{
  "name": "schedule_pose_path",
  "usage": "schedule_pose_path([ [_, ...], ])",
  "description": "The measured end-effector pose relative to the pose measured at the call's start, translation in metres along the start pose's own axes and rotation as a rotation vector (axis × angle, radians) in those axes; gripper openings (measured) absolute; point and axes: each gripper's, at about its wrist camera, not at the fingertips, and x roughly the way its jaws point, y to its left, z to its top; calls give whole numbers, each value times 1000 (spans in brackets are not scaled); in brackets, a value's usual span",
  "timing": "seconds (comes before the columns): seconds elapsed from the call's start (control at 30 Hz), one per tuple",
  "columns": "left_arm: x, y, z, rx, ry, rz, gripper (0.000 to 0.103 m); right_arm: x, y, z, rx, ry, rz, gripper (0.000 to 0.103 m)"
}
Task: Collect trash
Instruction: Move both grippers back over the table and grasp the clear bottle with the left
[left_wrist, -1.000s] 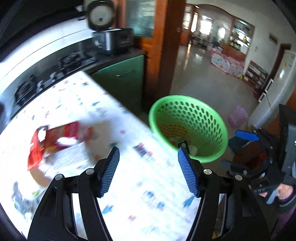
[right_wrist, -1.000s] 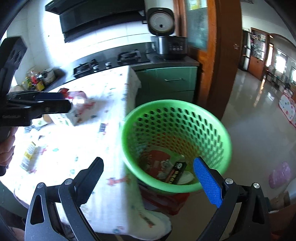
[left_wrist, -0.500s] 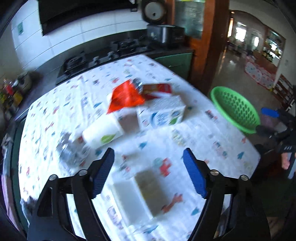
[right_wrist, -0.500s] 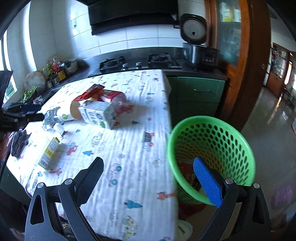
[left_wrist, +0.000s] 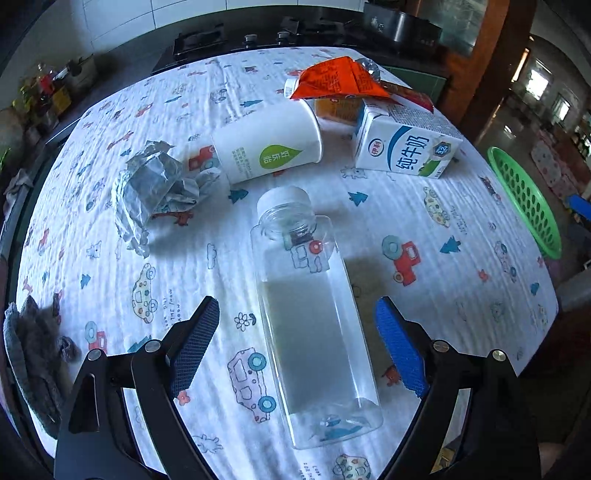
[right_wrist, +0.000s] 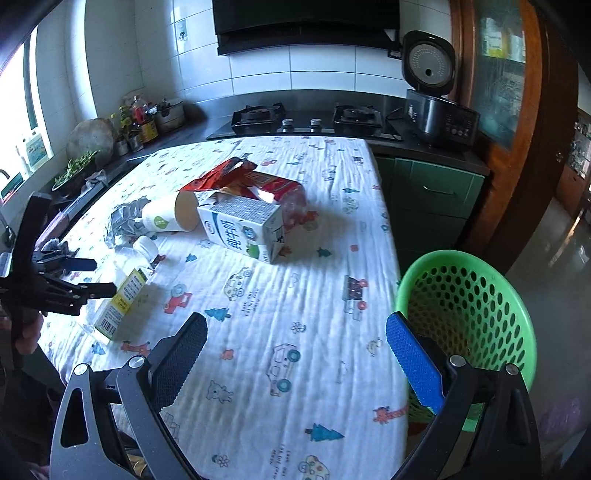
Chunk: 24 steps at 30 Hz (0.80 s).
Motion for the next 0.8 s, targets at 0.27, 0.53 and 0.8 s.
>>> schedule_pose_path([
  [0.27,30,2,9,-51,62,31,83,16,15,3,-33,28,15,94],
  [0.53,37,0,13,-38,60,9,58,34,25,8,-56,59,31,94],
  [0.8,11,12,11,-22,-1,-30,56,52,38,27,-58,70,71,94],
])
